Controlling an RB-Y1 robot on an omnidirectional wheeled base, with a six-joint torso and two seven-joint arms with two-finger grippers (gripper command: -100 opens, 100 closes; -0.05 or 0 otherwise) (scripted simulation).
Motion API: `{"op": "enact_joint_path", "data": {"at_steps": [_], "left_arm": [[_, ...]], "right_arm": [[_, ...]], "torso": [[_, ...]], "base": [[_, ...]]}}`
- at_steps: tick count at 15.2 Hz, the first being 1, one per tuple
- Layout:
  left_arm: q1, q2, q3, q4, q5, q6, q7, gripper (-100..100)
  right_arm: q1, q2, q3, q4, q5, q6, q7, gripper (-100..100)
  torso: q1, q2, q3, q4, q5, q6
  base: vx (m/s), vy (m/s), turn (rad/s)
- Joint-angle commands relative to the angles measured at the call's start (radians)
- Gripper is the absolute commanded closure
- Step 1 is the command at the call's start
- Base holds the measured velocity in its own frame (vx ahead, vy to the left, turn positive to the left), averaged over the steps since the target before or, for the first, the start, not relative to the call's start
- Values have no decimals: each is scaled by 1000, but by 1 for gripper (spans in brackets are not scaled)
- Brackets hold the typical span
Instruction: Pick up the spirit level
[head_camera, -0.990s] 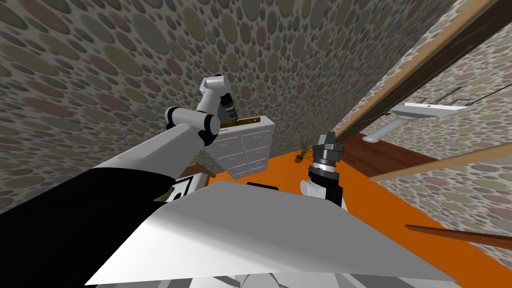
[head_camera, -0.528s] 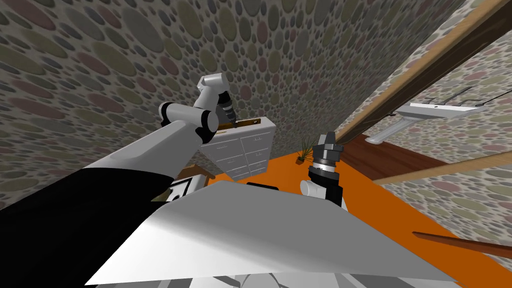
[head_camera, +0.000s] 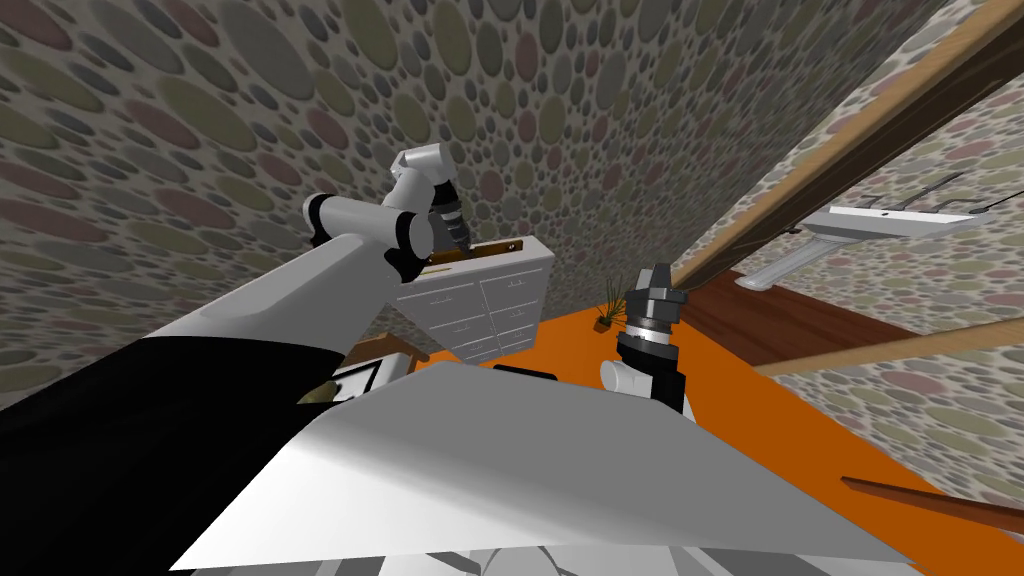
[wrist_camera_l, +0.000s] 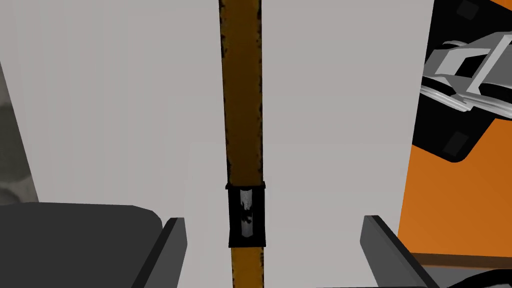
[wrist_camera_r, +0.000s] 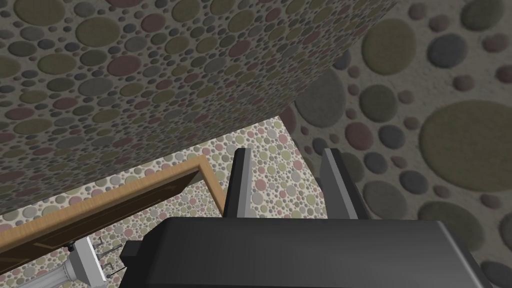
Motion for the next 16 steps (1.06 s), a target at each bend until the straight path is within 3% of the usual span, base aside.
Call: {"op": "enact_joint_path", "data": {"at_steps": [1, 7, 8, 9, 13, 14, 15, 16], "left_arm": [[18, -8, 3, 2, -3, -29, -4, -100], [30, -13, 4, 3, -4, -48, -6, -100], [37, -13, 6, -17, -2, -33, 1, -100], [36, -13, 6, -14, -3, -37, -1, 100], [35, -12, 6, -16, -3, -38, 0, 100], [6, -3, 1, 1, -1, -10, -1, 100], [3, -1, 0, 0, 0, -5, -1, 100], [14, -4, 2, 1, -2, -23, -2, 100]], "right_arm": [[0, 0, 0, 0, 0, 0, 0, 0], [0, 0, 0, 0, 0, 0, 0, 0], [0, 0, 0, 0, 0, 0, 0, 0], [0, 0, 0, 0, 0, 0, 0, 0], [0, 0, 0, 0, 0, 0, 0, 0], [0, 0, 0, 0, 0, 0, 0, 0], [0, 0, 0, 0, 0, 0, 0, 0], [0, 0, 0, 0, 0, 0, 0, 0]], "torso": [[0, 0, 0, 0, 0, 0], [-3, 9, 5, 2, -1, 0], [-3, 9, 5, 2, -1, 0], [-3, 8, 5, 2, -1, 0], [-2, 8, 4, 1, 0, 0], [-2, 8, 4, 1, 0, 0], [-2, 7, 4, 1, 0, 0], [-1, 5, 3, 1, 0, 0]], "base": [[0, 0, 0], [-32, -15, 4], [-11, -4, 0], [0, 0, 0], [2, 1, 1], [28, 13, -15], [58, 27, -17], [38, 19, -3]]}}
